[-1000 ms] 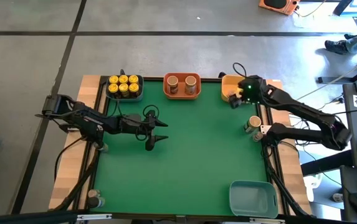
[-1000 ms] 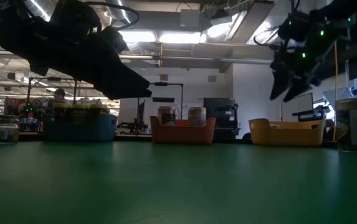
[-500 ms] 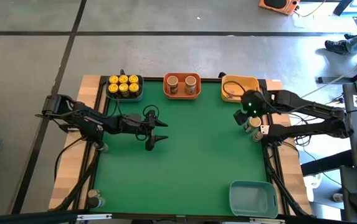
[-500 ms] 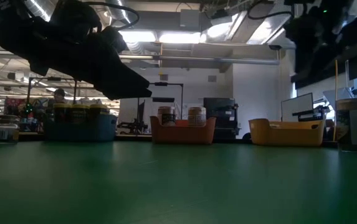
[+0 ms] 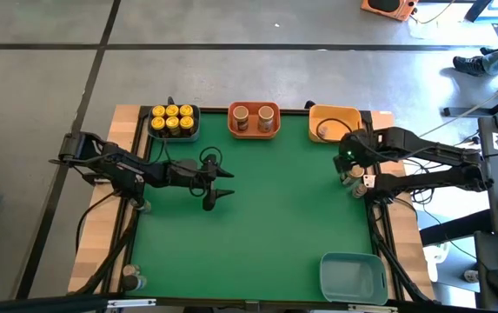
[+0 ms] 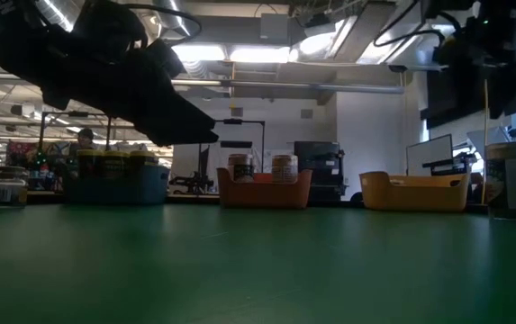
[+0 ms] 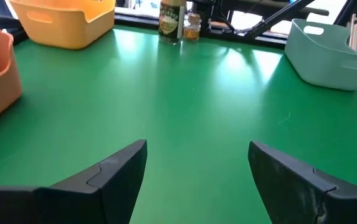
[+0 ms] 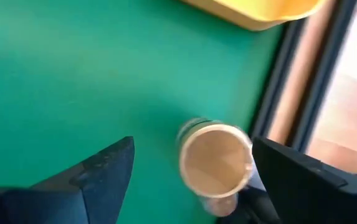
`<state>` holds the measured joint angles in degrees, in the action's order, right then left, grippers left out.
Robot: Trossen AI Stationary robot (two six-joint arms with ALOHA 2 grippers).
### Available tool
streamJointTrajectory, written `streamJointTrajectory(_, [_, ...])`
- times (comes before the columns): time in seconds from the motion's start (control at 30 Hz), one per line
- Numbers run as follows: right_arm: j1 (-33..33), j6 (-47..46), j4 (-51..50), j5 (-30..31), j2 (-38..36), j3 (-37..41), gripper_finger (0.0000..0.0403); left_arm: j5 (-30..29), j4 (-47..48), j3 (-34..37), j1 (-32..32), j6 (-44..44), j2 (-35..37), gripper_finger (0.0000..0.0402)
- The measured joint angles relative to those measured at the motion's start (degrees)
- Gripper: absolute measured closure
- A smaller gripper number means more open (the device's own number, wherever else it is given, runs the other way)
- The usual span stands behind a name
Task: Sort spices by type
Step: Put the gold seasoning bottle into the orange bin
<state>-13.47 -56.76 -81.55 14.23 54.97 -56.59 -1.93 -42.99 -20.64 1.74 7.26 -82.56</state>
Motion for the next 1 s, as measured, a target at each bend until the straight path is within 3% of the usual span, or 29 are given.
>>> streamJointTrajectory(0.4, [0.0,-3.4,-3.4,3.7,4.8,0.7,0.0079,0.0,1.7,0.0,0.0,0.5,0.0,0.0123])
streamJointTrajectory(0.77, [0.0,-3.1,0.5,-0.1,8.4,8.7,0.0079,0.0,2.1,0.0,0.0,0.3,0.0,0.0123])
streamJointTrajectory(1.0, [0.0,-3.4,0.5,-3.3,9.0,9.9,0.0079,0.0,2.1,0.0,0.0,0.3,0.0,0.0123])
